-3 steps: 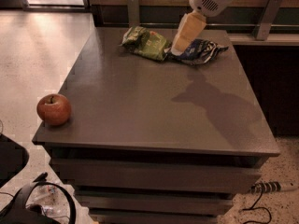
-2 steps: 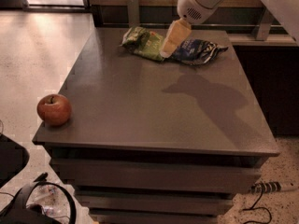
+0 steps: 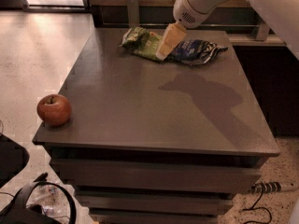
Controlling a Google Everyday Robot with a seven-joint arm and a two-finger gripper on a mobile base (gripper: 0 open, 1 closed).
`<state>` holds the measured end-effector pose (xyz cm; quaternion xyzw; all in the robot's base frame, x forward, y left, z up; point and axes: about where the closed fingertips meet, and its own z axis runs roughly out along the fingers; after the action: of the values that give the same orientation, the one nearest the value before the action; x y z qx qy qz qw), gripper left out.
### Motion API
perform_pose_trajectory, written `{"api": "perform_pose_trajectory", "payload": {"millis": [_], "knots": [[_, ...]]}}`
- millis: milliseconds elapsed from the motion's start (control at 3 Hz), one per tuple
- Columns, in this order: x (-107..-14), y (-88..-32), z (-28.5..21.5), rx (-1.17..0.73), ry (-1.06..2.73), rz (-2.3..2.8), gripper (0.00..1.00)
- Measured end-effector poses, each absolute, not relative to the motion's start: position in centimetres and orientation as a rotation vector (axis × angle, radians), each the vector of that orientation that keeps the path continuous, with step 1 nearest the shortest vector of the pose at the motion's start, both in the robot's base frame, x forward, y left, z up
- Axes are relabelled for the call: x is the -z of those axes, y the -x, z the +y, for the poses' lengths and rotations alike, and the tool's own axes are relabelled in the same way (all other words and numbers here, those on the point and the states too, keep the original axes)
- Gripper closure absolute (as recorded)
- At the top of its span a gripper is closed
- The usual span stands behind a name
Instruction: Move green jalapeno chip bag near apple
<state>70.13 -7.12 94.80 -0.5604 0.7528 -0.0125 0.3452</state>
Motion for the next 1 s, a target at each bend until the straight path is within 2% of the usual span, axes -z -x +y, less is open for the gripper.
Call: {"api": "perform_pose_trajectory", "payload": {"millis": [1000], "knots": [[-88.0,-78.1,-1.9,-0.151,1.375,1.92,0.0]]}}
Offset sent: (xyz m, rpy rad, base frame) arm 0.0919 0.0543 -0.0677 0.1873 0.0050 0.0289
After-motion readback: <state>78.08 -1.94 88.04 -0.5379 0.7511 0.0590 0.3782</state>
